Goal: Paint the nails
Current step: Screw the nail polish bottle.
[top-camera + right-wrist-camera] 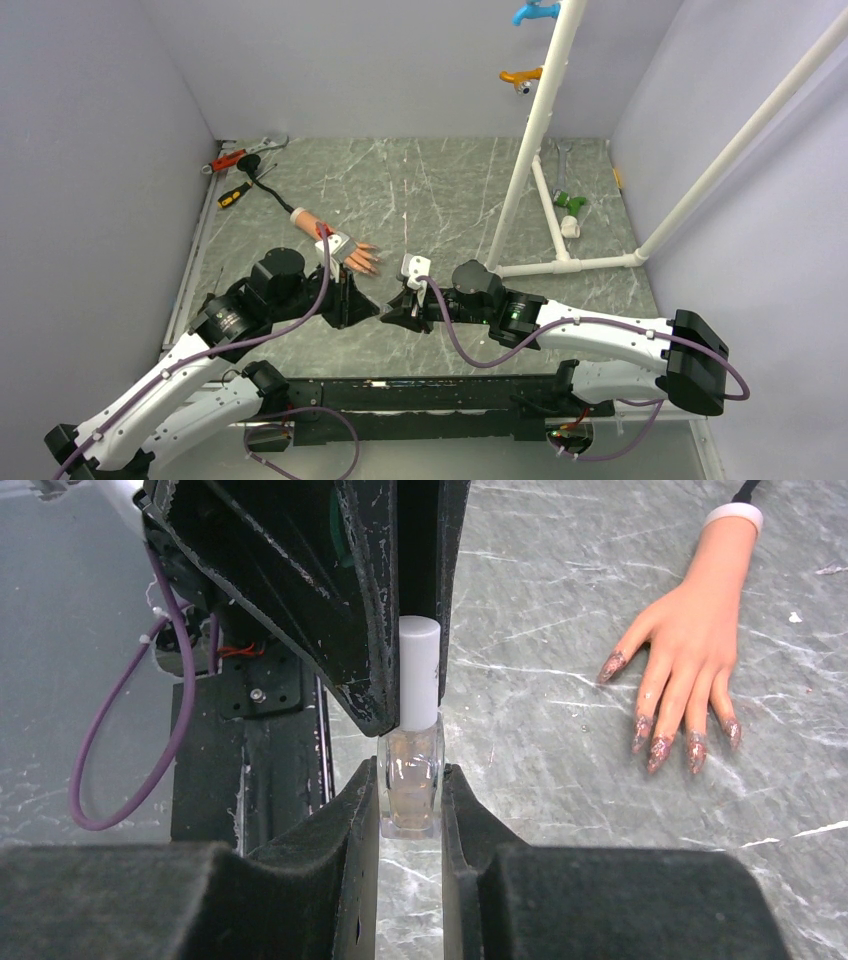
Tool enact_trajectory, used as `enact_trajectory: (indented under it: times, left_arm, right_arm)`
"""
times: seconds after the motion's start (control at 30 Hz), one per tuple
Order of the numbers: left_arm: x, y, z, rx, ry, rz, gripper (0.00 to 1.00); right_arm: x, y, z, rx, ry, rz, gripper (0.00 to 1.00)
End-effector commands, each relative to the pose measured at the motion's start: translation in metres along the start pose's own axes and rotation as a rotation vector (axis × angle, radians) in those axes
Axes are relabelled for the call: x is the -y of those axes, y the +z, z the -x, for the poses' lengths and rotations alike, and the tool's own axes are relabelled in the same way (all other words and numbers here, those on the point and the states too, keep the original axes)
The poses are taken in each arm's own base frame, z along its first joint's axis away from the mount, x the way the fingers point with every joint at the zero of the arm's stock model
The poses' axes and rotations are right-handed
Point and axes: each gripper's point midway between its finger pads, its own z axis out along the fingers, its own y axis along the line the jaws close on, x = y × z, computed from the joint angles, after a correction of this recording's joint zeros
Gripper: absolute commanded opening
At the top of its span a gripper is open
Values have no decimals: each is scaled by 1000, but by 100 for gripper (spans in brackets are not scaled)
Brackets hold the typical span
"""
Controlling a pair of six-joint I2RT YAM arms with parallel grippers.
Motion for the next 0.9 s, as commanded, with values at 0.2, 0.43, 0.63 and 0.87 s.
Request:
enact_trajectory:
  times: [0.2, 0.43, 0.63, 0.87]
  left_arm:
    - [34, -10, 4, -51, 164, -184, 4]
    - [54, -18, -6, -95, 270, -333, 4]
    - [60, -26, -7, -85, 321, -368, 14]
    - [59, -36, 9, -6, 332, -305, 78]
  right_arm:
    - [-13, -3, 32, 102, -27, 63, 0]
    - [-20, -7, 39, 130, -29, 99, 0]
    - [-25, -8, 41, 134, -31, 126, 0]
    - [-24, -4, 37, 117, -27, 125, 0]
